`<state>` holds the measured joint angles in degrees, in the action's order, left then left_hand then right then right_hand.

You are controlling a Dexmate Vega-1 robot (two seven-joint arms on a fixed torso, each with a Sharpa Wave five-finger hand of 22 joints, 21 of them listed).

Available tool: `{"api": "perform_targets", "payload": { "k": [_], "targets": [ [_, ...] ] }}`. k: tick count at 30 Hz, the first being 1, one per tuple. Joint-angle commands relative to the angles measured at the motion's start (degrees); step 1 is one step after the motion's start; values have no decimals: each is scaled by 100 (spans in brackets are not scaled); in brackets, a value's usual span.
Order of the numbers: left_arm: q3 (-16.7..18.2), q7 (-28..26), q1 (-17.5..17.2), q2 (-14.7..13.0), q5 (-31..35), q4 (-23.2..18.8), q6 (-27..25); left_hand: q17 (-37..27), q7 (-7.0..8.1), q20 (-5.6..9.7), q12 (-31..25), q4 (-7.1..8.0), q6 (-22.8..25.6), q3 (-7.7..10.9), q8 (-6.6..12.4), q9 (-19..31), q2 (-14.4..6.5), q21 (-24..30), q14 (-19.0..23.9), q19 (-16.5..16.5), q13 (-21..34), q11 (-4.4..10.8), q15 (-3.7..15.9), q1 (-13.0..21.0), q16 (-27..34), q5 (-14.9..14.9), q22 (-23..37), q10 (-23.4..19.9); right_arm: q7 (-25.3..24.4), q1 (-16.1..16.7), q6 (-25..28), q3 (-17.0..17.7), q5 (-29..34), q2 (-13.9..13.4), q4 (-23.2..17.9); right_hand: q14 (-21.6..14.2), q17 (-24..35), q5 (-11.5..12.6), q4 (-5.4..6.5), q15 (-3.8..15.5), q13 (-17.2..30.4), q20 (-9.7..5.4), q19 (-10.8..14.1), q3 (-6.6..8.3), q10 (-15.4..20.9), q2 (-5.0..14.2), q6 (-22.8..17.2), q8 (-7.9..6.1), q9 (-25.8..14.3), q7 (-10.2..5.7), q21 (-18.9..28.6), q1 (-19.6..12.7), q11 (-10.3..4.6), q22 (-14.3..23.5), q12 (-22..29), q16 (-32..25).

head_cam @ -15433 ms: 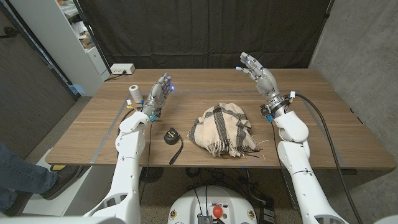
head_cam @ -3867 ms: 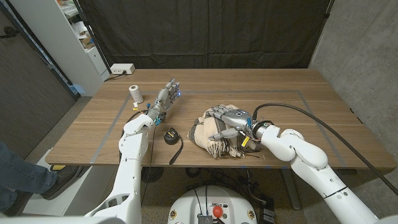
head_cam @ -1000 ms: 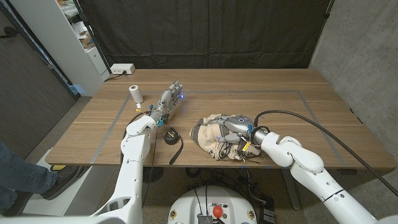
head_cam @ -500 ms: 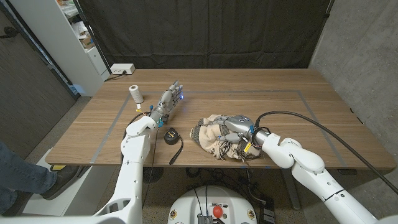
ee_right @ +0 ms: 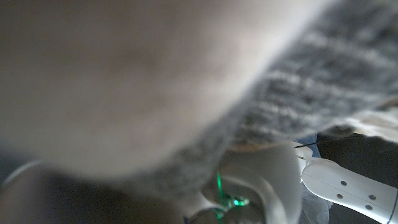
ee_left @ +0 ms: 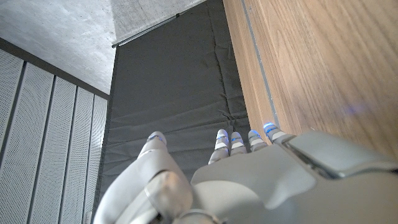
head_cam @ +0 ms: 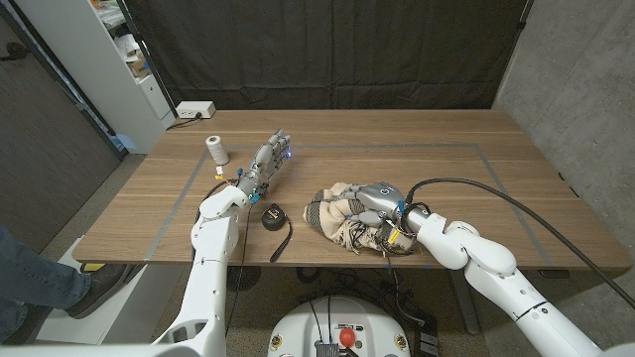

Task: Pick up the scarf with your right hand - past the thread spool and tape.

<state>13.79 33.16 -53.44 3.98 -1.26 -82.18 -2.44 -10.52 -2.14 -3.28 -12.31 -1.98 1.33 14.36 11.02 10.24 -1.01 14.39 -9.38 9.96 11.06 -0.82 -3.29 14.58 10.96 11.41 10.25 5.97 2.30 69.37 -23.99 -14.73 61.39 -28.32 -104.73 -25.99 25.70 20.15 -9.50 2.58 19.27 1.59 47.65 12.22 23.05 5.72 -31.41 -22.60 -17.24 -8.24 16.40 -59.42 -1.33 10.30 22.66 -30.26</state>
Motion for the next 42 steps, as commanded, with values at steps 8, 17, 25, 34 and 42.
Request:
{"api": "perform_targets", "payload": {
  "k": [8,17,25,34,42],
  "targets": [
    [-56,-13,-16,-5,-8,-54,-32,-12,-19,-61,13,-43,21,21,-8,18,-35,-31,-16,672,10,11,-34,-10,3,-4,20,-4,-389,-47,-195,0,-20,21,131,-554,909,-447,45,746,524,-1125,889,-84,440,184,-487,-402,-389,-7,249,-619,-174,141,539,-699],
    [-59,-29,-6,4,-7,-13,-24,-13,-16,-59,12,-48,24,19,-7,18,-39,-42,-15,665,11,12,-27,-14,4,-5,21,-7,-429,-32,-209,29,-26,25,122,-652,1146,-550,83,739,746,-1179,888,-120,474,210,-586,-553,-548,-6,336,-700,-216,183,719,-793],
    [-45,-17,39,2,-21,50,-4,-13,-23,-60,14,-52,27,16,-7,18,-41,-53,-15,661,11,14,-27,-19,3,-5,21,-3,-444,-32,-203,53,-22,36,77,-651,1215,-589,103,738,854,-1171,875,-123,458,229,-598,-617,-626,5,377,-724,-211,199,794,-762],
    [-44,15,104,-14,-13,132,26,-13,-24,-55,14,-56,28,15,-7,18,-44,-61,-9,654,11,9,-23,-22,6,-6,22,-3,-421,-20,-180,119,-43,49,-34,-686,1316,-634,115,754,986,-1165,852,-116,415,261,-586,-688,-725,12,430,-771,-229,217,876,-741],
    [-34,42,166,-23,-4,220,30,-13,-28,-65,12,-61,33,14,-5,18,-47,-71,-14,654,11,-5,-20,-24,4,-6,22,-7,-423,-15,-198,160,-48,51,-96,-732,1386,-667,123,759,1076,-1165,851,-110,403,278,-588,-743,-795,5,477,-803,-212,229,939,-731]
  ]
}}
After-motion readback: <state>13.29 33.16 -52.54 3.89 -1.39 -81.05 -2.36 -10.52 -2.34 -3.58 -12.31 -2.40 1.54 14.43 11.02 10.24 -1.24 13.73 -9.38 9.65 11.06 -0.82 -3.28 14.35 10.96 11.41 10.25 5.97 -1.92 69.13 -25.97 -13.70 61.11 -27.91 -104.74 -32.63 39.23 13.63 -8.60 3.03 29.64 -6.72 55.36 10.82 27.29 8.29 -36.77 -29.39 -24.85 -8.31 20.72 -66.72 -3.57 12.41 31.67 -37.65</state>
